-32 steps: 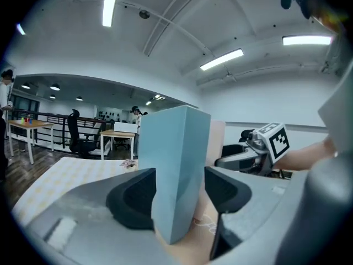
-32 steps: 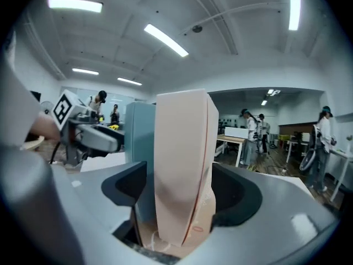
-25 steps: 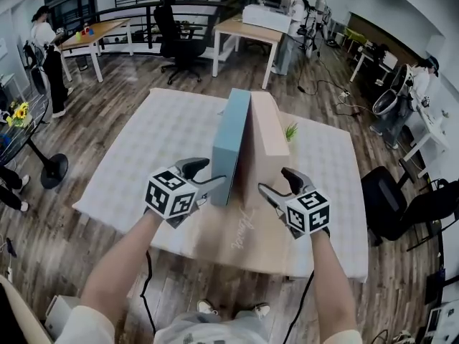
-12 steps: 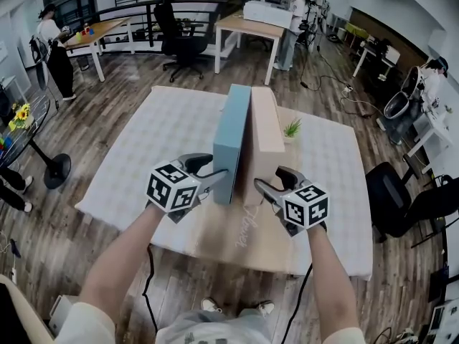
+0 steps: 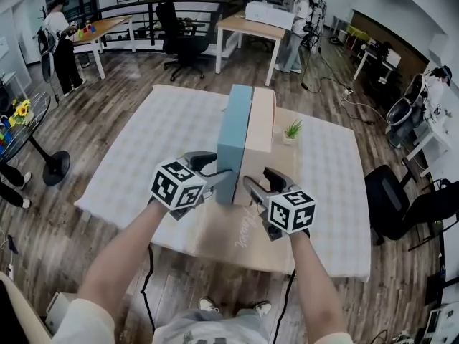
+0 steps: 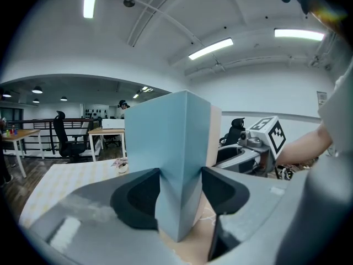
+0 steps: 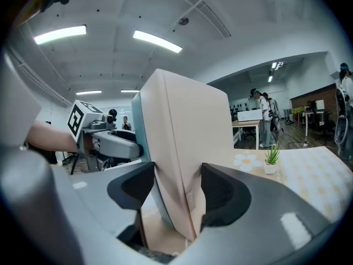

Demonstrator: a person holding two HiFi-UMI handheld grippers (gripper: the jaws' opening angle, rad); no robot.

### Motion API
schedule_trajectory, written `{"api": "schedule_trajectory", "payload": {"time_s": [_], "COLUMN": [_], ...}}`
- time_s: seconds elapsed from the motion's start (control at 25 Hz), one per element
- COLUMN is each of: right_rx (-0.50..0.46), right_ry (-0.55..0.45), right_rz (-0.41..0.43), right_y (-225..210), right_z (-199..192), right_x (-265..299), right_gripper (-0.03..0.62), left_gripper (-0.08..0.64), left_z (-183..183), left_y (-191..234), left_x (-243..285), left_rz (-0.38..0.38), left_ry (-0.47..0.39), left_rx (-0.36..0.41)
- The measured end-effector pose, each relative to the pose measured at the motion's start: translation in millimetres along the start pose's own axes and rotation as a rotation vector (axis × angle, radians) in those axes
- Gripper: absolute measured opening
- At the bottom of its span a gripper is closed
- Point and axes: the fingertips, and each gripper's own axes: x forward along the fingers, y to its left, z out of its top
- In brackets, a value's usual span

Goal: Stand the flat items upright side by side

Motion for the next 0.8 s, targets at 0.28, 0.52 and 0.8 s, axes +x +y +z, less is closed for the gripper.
{"api": "schedule_trajectory", "payload": {"time_s": [0.28, 0.52, 0.8], "right_rx": [0.013, 0.021, 0.034], "right_ry": [-0.016, -0.028, -0.041], "right_rz": [-0.052, -0.109, -0.210], "right_y": [2, 7, 6], "right_z": [0, 13, 21], "right_x": [-4, -25, -78], "right_gripper": [0.272, 0.270, 0.254], "left_gripper": [0.250, 0.250, 0.213], "left_z": [-2, 2, 11], "left_y": [-3, -9, -31], "left_x": [-6, -19, -46], "left_rz": [0.020, 0.074, 0.197], "left_ry": [-0.010, -0.056, -0.112], "left_rx": [-0.024, -0.055, -0.092]}}
